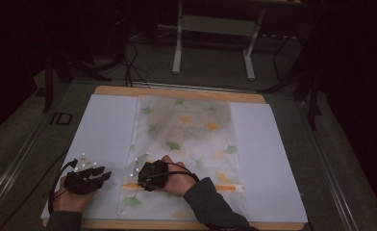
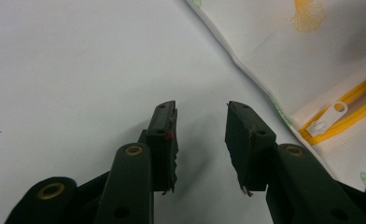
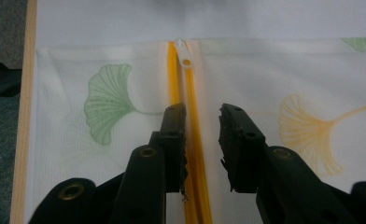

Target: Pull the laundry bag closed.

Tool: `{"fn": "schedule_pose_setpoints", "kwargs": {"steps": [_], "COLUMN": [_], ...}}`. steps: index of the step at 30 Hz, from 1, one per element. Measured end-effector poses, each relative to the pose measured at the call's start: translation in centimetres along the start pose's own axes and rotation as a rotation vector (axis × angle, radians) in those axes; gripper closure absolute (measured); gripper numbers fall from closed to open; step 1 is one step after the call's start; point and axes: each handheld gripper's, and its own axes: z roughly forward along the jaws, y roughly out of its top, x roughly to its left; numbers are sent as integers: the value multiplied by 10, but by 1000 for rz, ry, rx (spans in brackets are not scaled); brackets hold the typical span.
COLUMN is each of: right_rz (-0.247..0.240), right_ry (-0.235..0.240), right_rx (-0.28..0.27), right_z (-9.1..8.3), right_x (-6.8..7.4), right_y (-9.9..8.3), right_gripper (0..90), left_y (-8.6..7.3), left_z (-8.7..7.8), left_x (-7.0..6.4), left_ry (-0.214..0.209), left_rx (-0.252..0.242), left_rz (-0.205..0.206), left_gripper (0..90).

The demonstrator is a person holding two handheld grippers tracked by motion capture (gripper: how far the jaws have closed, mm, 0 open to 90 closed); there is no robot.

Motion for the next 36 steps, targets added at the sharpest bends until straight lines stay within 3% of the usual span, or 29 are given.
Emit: {"fn": "schedule_pose_setpoints", "kwargs": {"steps": [23,36], "right_rz": [-11,-7], "right_ry": [49,71], "right_rx": [16,50], "right_z": [30,37], "right_x": [5,3], "right_y": [24,33], "right_gripper": [705,785], "left_y": [0,0], "left_z": [-1,-2], "left_x": [1,1], "left_ry": [1,-1], "left_rx": [-3,-3], "left_rz": [3,4], "left_gripper": [636,633]}}
